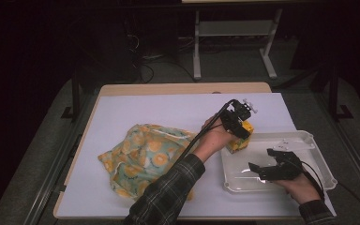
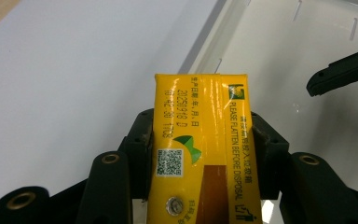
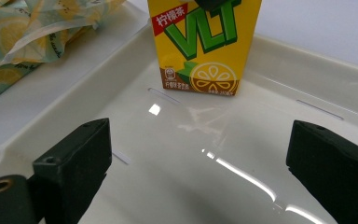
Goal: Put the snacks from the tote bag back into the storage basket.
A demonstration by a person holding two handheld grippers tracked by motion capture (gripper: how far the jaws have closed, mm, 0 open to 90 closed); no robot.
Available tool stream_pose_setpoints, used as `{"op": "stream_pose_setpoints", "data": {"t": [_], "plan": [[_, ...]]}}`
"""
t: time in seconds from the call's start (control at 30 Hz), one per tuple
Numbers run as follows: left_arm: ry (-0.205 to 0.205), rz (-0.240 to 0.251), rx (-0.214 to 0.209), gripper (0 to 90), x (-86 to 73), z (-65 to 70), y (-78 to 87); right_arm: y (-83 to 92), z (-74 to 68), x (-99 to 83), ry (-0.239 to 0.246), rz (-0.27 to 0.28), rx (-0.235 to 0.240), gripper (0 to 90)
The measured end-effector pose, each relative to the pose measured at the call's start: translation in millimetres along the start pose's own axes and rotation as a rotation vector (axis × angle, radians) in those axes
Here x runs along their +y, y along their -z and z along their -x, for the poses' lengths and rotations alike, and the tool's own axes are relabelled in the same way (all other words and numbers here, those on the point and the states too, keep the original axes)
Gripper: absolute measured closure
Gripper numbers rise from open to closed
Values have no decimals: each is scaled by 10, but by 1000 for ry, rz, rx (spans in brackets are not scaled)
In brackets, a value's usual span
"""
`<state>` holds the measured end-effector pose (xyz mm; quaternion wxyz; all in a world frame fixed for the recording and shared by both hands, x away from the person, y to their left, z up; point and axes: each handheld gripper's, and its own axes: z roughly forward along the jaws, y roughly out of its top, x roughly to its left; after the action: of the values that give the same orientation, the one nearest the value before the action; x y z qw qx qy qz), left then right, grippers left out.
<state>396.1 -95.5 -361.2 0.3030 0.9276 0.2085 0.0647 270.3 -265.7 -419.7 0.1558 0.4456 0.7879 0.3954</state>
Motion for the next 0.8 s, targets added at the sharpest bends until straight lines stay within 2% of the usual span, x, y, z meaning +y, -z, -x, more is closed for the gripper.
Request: {"op": "stream_pose_setpoints", "data": {"t": [0.23,0.4,0.43,0.67,0.8], "plan": [[-15,0,13,513,-5,20,-19,1,1,-1,0,0,1,61],[-28,0,3,505,-10,16,-14,-1,-1,-1,1,1,1,61],[-23,3,-4,457,-12,11,-1,-2,-1,-1,4,2,1,61],[-14,6,-41,360,-53,-40,89,2,-6,0,1,-2,1,61],[-24,29,-37,291,-93,-56,157,1,-6,0,0,-3,1,61]]}}
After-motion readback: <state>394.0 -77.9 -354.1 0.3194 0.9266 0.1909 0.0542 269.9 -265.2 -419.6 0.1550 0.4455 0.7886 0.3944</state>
